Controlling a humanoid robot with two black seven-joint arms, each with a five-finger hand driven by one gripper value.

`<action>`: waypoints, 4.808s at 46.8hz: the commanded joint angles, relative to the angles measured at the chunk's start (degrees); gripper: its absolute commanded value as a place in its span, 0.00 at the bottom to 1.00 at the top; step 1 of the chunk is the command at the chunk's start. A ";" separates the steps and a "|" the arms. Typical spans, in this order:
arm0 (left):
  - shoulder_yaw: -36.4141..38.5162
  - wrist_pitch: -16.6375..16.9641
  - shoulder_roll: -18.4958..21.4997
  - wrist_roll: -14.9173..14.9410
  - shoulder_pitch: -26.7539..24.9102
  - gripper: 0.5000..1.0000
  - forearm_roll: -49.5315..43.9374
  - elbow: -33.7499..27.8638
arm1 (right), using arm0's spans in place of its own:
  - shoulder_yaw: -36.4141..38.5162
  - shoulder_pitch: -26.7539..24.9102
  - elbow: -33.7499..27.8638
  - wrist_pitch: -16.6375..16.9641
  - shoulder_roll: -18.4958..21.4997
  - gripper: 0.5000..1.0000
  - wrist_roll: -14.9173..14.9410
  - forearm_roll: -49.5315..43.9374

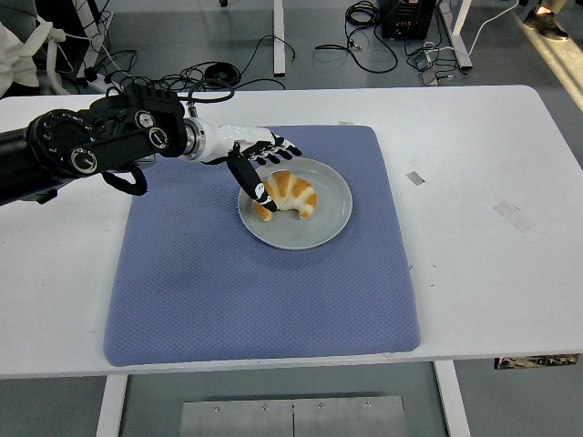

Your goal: Place the bread on the table

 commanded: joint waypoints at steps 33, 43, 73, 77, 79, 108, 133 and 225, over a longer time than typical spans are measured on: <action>0.43 2.59 -1.26 0.08 0.81 0.96 0.53 -0.09 | 0.00 0.00 0.00 0.07 0.00 1.00 0.00 0.00; 2.36 3.37 -1.35 -0.01 0.72 0.95 0.53 -0.09 | 0.00 0.00 0.00 -0.02 0.00 1.00 0.00 0.00; 3.51 6.10 -2.40 -0.01 0.81 0.53 1.59 -0.18 | 0.00 0.00 0.00 -0.02 0.00 1.00 0.00 0.00; 3.51 6.28 -2.40 -0.01 0.81 0.51 1.59 -0.18 | 0.00 0.00 0.00 0.07 0.00 1.00 0.00 0.00; 3.59 6.45 -2.40 -0.01 0.81 0.51 1.59 -0.18 | 0.00 0.00 0.00 -0.02 0.00 1.00 0.00 0.00; 5.26 6.72 -3.02 -0.01 0.11 0.09 3.34 -0.62 | 0.00 0.00 0.00 -0.02 0.00 1.00 0.00 0.00; 3.59 6.72 -0.38 0.35 -2.27 0.00 3.34 -0.62 | 0.00 0.00 0.00 -0.02 0.00 1.00 0.00 0.00; 3.59 7.33 13.51 0.26 3.80 0.00 3.43 0.09 | 0.00 0.00 0.00 -0.02 0.00 1.00 0.00 0.00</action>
